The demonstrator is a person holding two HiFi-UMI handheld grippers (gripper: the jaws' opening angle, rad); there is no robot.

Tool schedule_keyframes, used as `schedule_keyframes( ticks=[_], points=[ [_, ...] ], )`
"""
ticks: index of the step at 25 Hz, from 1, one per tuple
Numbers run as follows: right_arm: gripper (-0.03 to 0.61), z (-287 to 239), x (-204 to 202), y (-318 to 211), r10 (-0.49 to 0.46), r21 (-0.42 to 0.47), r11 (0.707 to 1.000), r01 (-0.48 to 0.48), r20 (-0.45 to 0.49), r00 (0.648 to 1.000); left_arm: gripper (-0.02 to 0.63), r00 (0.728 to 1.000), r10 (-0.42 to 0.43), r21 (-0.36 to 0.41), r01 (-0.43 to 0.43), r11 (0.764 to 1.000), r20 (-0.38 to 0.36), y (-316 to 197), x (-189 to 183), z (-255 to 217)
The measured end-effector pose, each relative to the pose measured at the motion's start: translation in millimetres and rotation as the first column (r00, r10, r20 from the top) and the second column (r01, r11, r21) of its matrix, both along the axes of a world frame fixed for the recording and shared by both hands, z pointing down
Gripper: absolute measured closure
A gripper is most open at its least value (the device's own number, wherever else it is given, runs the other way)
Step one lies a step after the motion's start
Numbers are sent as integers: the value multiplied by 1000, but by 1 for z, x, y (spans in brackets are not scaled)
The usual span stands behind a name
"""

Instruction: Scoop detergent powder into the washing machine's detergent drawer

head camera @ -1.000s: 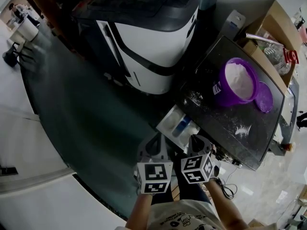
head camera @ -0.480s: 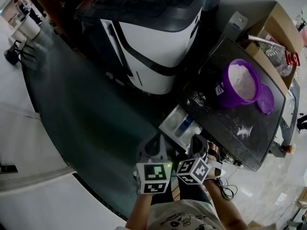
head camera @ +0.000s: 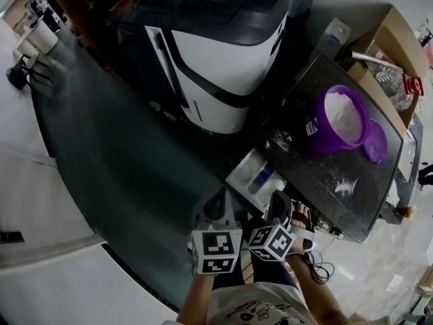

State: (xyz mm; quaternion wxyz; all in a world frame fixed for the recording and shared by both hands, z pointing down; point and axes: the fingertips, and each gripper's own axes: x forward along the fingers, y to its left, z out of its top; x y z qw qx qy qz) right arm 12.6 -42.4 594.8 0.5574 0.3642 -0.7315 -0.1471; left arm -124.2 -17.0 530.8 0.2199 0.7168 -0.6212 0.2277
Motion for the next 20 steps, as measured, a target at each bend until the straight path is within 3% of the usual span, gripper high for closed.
schedule_keyframes(
  ticks=[16,20],
  points=[
    [557,0,1,1,-32,6,999,33,-42,999,612,1000,-1,7,1,1000,5,0,-1,-4],
    [557,-3,0,2,-26,0,1000,26,-17,1000,612,1000,-2,14,2,1000,11,0,-2,-9]
  ],
)
